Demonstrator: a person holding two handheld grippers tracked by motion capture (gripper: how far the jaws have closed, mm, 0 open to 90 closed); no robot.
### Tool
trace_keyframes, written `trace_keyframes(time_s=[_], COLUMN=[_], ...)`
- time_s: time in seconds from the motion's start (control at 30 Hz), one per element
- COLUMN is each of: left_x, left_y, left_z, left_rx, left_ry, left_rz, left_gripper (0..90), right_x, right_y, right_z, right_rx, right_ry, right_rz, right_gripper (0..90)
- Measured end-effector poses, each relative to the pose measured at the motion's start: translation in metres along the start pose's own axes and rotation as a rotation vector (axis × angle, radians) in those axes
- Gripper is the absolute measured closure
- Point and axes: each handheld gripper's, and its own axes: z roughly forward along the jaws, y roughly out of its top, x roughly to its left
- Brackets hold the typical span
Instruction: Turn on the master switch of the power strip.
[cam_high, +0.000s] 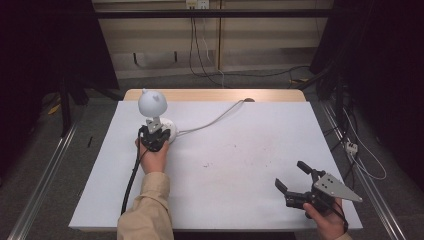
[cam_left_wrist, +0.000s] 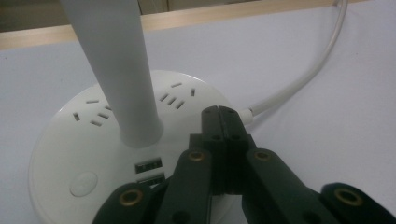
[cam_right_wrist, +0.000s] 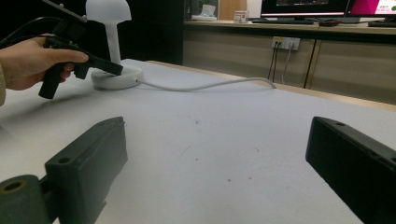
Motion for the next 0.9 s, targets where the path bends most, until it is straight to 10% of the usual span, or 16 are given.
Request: trace_keyframes(time_s=[0.43, 0.9], left_x=[0.0043, 0.0037], left_y=[0.0023, 0.0047], left_z=[-0.0047, -0.0093], left_rx=[-0.008, -0.009], left_ry=[-0.006, -0.044], left_rz=[0.001, -0.008], left_gripper=[88.5, 66.9], right_x=[0.0004, -0.0011], right_y=[0.0003, 0.0003], right_z=[0.0025, 0.0028], right_rx=[0.001, 0.000], right_ry=[0.005, 0.007], right_rz=[0.000, 0.003], right_gripper=[4.9, 4.9])
